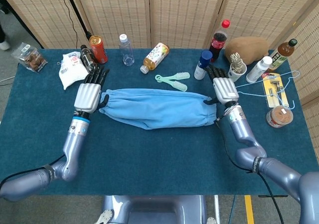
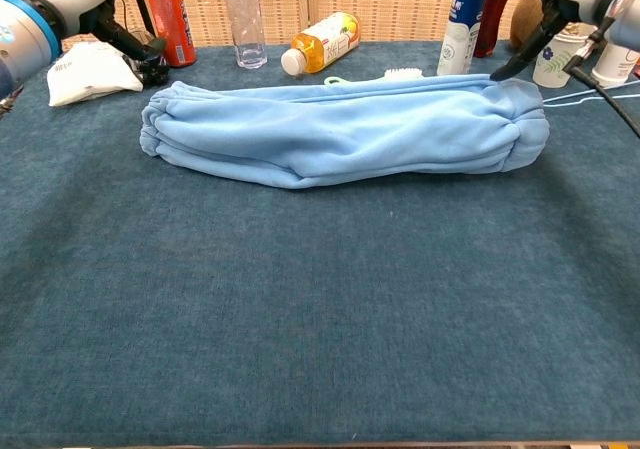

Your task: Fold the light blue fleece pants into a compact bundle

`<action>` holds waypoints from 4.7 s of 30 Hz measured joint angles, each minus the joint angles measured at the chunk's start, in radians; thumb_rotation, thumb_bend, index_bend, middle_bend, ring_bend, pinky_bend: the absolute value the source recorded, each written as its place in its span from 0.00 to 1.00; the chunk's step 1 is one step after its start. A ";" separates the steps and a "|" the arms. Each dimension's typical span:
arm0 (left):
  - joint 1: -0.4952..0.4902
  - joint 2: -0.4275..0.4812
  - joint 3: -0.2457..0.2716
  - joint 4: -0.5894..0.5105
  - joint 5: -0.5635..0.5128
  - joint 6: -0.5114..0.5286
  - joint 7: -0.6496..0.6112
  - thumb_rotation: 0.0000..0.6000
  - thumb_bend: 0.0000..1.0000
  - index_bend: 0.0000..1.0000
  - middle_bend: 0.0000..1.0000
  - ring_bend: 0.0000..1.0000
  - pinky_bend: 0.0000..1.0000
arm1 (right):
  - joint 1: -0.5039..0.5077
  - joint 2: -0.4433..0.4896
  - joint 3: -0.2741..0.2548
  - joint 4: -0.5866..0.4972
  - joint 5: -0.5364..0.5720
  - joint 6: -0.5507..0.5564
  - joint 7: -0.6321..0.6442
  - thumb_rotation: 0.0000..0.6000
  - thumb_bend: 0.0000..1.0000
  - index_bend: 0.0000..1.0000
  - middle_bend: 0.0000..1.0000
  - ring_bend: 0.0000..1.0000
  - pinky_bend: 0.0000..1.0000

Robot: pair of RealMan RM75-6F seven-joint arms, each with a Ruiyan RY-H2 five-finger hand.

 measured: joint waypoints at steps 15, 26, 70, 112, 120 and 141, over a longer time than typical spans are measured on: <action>0.198 0.283 0.149 -0.270 0.114 0.092 -0.093 1.00 0.10 0.00 0.00 0.00 0.00 | -0.193 0.248 -0.120 -0.309 -0.249 0.249 0.027 1.00 0.00 0.00 0.00 0.00 0.00; 0.346 0.409 0.233 -0.371 0.142 0.172 -0.193 1.00 0.10 0.00 0.00 0.00 0.00 | -0.198 0.194 -0.228 -0.218 -0.391 0.248 0.032 1.00 0.00 0.00 0.00 0.00 0.00; 0.437 0.529 0.221 -0.424 0.136 0.181 -0.310 1.00 0.11 0.00 0.00 0.00 0.00 | -0.078 -0.209 -0.242 0.344 -0.456 0.276 0.106 1.00 0.67 0.61 0.38 0.34 0.49; 0.444 0.540 0.231 -0.443 0.173 0.162 -0.312 1.00 0.11 0.00 0.00 0.00 0.00 | -0.062 0.013 -0.225 0.124 -0.455 0.298 0.046 1.00 0.83 0.62 0.40 0.37 0.50; 0.447 0.552 0.233 -0.431 0.173 0.146 -0.347 1.00 0.11 0.00 0.00 0.00 0.00 | 0.051 0.009 -0.123 -0.035 -0.339 0.151 -0.186 1.00 0.83 0.61 0.39 0.36 0.49; 0.433 0.539 0.227 -0.417 0.140 0.116 -0.327 1.00 0.11 0.00 0.00 0.00 0.00 | 0.223 -0.184 -0.023 -0.029 -0.210 0.078 -0.370 1.00 0.39 0.36 0.25 0.24 0.44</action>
